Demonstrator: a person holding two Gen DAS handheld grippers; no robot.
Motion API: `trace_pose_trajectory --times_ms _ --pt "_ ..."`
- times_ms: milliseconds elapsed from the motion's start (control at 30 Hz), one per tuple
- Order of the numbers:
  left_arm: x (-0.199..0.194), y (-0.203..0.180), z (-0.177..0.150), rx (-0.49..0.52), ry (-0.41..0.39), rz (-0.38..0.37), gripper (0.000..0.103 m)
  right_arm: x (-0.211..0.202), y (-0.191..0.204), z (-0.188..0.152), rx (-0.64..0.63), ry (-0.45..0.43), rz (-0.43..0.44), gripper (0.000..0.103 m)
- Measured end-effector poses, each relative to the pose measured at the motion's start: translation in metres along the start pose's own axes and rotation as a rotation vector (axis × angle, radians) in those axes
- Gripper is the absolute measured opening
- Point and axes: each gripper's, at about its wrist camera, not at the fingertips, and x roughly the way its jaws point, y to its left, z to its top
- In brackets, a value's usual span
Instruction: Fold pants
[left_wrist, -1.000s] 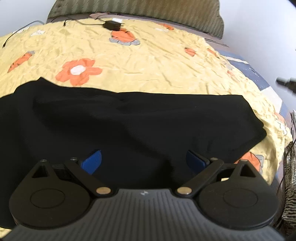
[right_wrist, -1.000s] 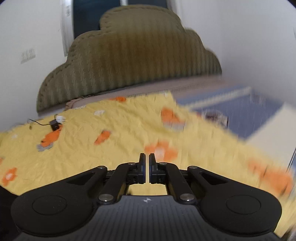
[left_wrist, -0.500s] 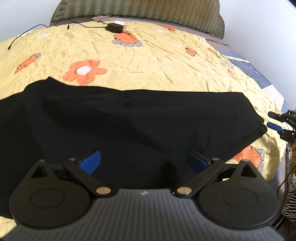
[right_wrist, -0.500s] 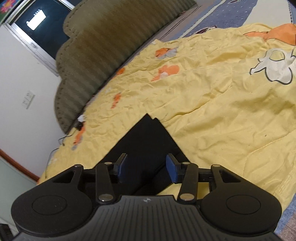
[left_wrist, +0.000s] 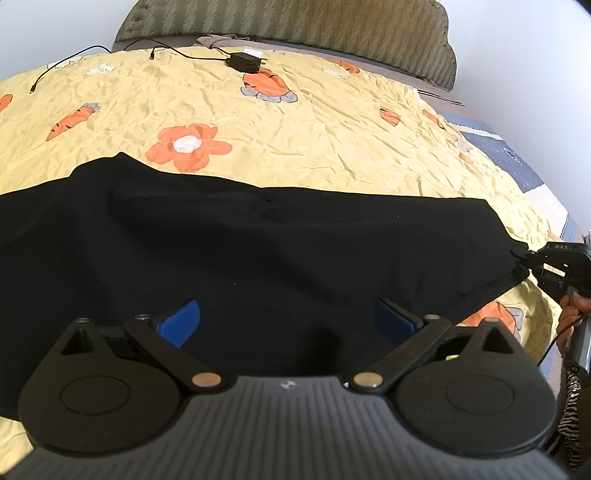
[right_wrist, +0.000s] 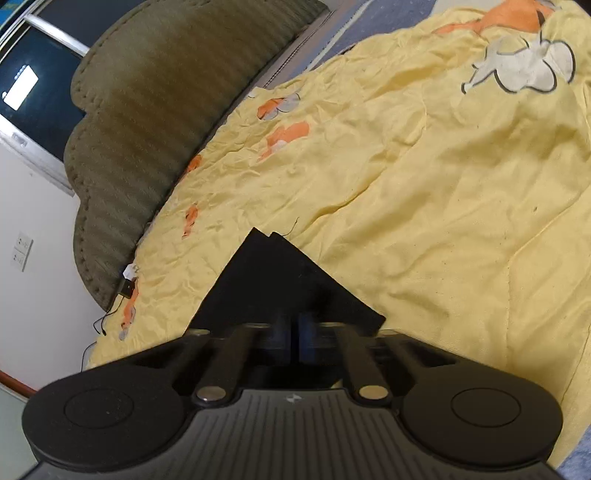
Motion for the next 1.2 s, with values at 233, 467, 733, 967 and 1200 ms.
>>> trace_pose_trajectory --times_ms 233,467,733,967,1200 --pt "-0.003 0.012 -0.001 -0.028 -0.003 -0.006 0.102 -0.039 0.0 -0.006 -0.029 -0.059 0.011 0.003" --pt "-0.013 0.019 -0.001 -0.032 -0.024 -0.001 0.102 -0.022 -0.002 -0.009 -0.034 -0.031 -0.14 0.013" --pt "-0.04 0.064 0.001 -0.095 -0.077 0.073 0.103 -0.079 0.062 -0.071 -0.318 -0.374 -0.281 0.062" --pt "-0.071 0.106 -0.002 -0.134 -0.123 0.15 0.103 -0.056 0.194 -0.209 -0.972 -0.043 0.076 0.06" --pt "-0.104 0.145 -0.013 -0.144 -0.174 0.26 0.103 -0.015 0.257 -0.299 -1.169 0.117 0.174 0.061"
